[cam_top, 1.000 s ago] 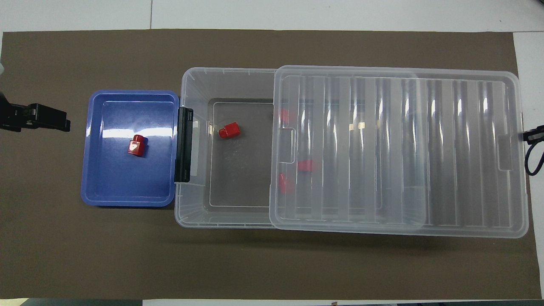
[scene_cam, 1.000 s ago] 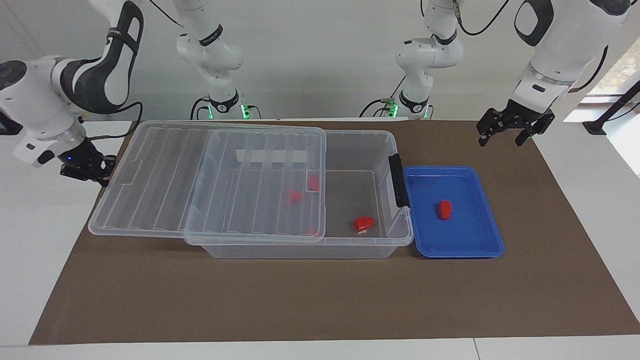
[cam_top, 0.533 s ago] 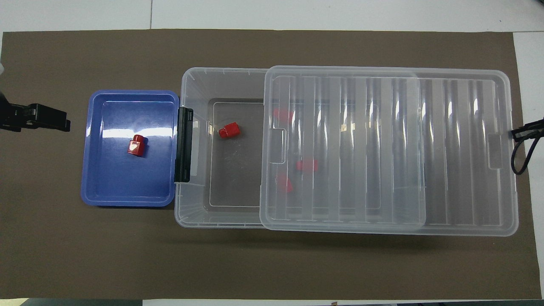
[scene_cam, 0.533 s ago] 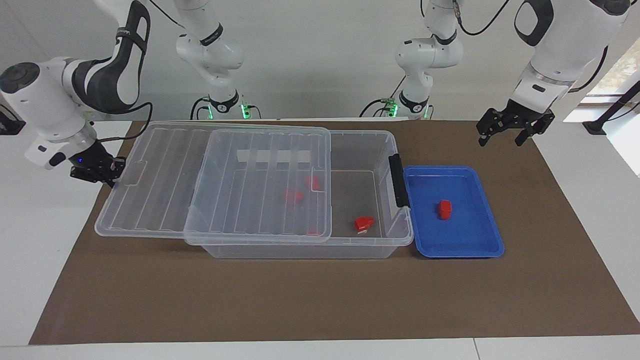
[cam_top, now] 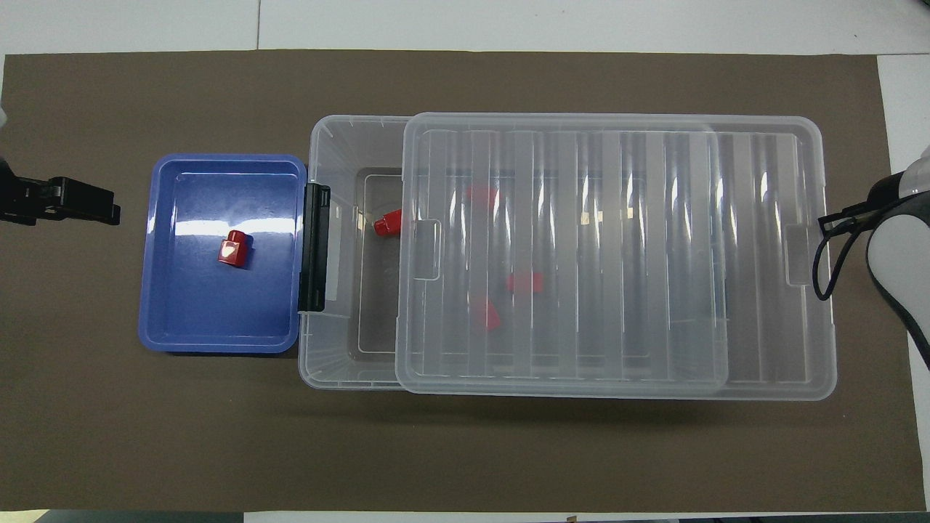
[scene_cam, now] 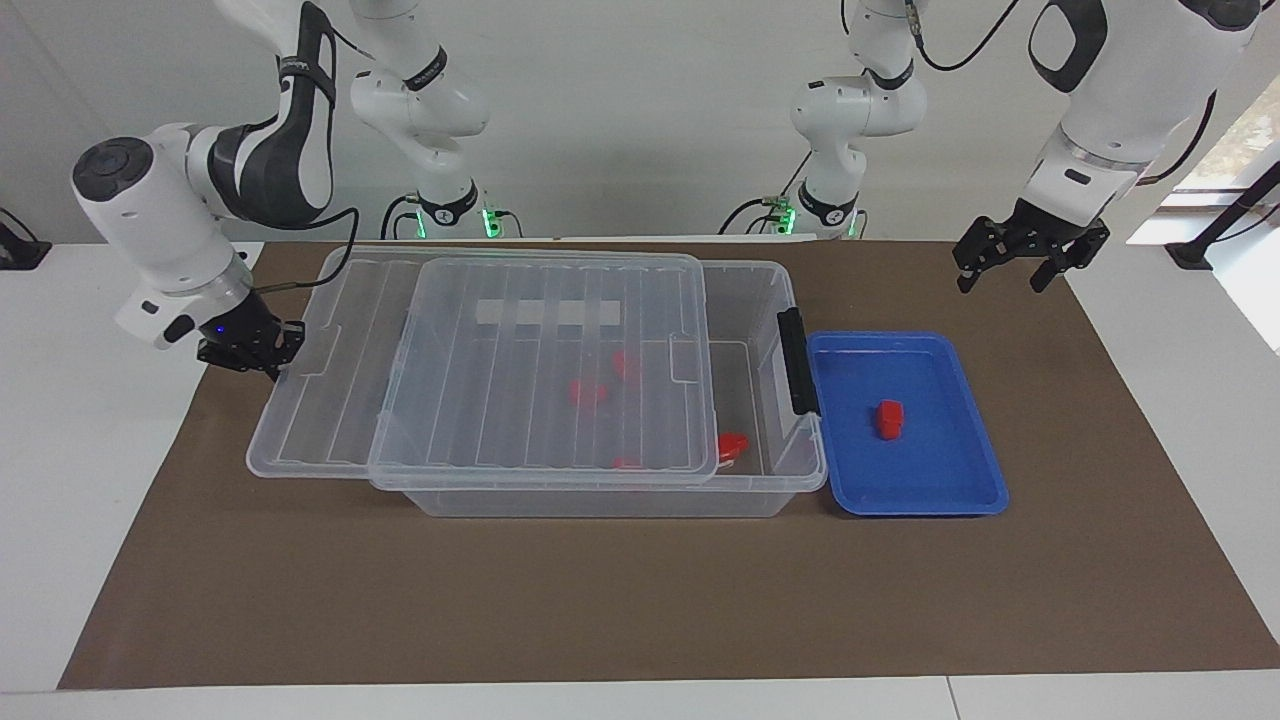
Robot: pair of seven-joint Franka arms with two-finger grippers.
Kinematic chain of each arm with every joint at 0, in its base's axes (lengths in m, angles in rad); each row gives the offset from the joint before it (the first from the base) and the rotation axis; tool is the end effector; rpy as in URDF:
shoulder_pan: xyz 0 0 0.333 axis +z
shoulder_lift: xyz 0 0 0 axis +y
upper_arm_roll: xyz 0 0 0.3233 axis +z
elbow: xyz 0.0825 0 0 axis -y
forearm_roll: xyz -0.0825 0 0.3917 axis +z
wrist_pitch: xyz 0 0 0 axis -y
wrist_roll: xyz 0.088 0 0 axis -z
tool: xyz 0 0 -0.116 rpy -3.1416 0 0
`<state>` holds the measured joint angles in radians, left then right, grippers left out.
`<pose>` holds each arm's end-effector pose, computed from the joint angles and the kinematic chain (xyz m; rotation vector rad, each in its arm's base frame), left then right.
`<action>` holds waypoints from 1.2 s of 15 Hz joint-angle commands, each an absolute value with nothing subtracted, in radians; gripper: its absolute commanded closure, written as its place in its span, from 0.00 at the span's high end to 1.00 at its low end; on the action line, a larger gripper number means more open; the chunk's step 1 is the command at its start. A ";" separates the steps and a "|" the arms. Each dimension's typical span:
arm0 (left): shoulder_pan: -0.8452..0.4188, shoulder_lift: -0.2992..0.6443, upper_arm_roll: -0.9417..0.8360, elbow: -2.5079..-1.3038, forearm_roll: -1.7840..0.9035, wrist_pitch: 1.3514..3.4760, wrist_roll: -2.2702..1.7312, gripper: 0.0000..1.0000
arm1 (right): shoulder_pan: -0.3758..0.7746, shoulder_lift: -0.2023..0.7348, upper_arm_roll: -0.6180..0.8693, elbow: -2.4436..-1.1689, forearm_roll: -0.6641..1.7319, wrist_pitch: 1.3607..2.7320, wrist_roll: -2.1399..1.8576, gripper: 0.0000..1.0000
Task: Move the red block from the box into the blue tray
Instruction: 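Slide the clear lid back over the box with the right gripper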
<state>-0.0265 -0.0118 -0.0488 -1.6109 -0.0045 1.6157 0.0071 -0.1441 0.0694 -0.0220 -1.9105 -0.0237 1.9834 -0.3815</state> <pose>0.5608 -0.0430 0.6141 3.1343 -0.1290 0.0258 0.5770 -0.0982 0.4540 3.0985 0.3499 -0.0045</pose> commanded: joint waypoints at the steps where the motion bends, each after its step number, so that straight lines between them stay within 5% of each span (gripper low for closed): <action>1: -0.021 -0.015 -0.051 -1.611 -0.002 1.606 0.011 1.00 | -0.123 0.043 -0.018 -1.950 -0.015 2.000 -0.336 0.00; 18: -0.021 -0.015 -0.051 -1.611 -0.002 1.606 0.011 1.00 | 0.002 0.025 -0.017 -1.988 0.009 2.017 -0.166 0.00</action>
<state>-0.0265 -0.0118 -0.0488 -1.6108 -0.0045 1.6157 0.0071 -0.0089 0.0462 -0.0210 -1.9447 -0.0083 1.9866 -0.1954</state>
